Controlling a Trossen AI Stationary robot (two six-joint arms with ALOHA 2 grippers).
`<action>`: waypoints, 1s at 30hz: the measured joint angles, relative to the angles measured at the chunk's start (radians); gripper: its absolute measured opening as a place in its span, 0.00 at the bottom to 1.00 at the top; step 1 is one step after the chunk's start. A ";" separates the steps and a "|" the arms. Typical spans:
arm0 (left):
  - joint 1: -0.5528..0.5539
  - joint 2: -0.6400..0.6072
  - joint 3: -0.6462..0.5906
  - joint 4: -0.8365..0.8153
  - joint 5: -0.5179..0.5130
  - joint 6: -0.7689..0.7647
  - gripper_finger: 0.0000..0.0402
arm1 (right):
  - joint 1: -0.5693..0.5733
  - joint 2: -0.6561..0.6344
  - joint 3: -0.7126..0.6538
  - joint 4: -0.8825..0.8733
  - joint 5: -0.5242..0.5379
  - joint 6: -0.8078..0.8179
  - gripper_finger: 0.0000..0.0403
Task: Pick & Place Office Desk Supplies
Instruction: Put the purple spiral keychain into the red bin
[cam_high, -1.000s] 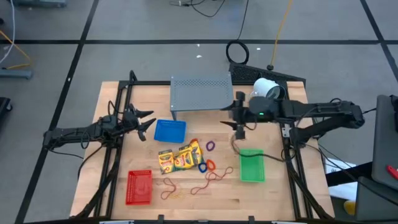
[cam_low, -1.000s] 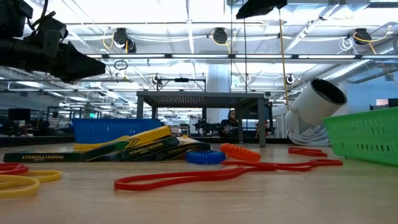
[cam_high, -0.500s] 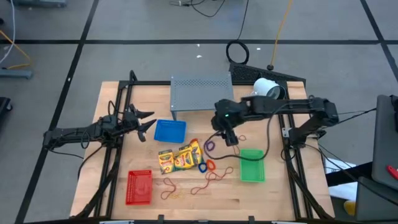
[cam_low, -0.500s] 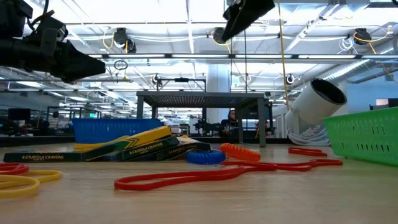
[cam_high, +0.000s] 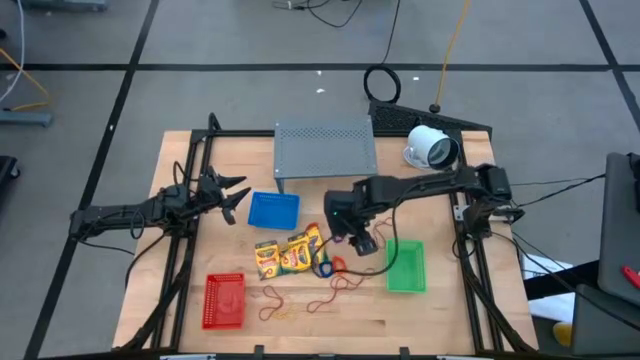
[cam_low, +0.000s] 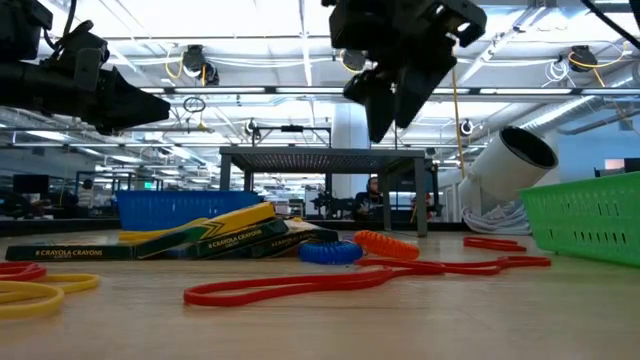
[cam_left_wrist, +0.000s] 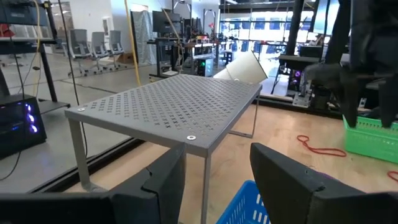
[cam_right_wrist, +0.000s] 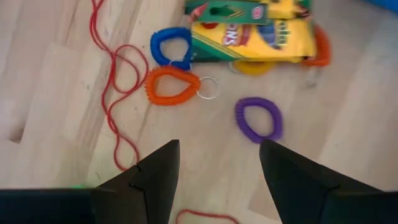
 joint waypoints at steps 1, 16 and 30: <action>0.000 0.000 0.000 -0.001 -0.001 0.000 0.46 | 0.006 0.010 0.000 0.000 0.000 0.000 0.53; 0.001 0.000 0.000 -0.004 -0.003 -0.005 0.46 | 0.022 0.070 -0.007 0.136 0.005 0.034 0.53; 0.001 0.000 0.000 -0.005 -0.003 -0.017 0.46 | -0.025 0.071 -0.122 0.251 0.001 0.113 0.53</action>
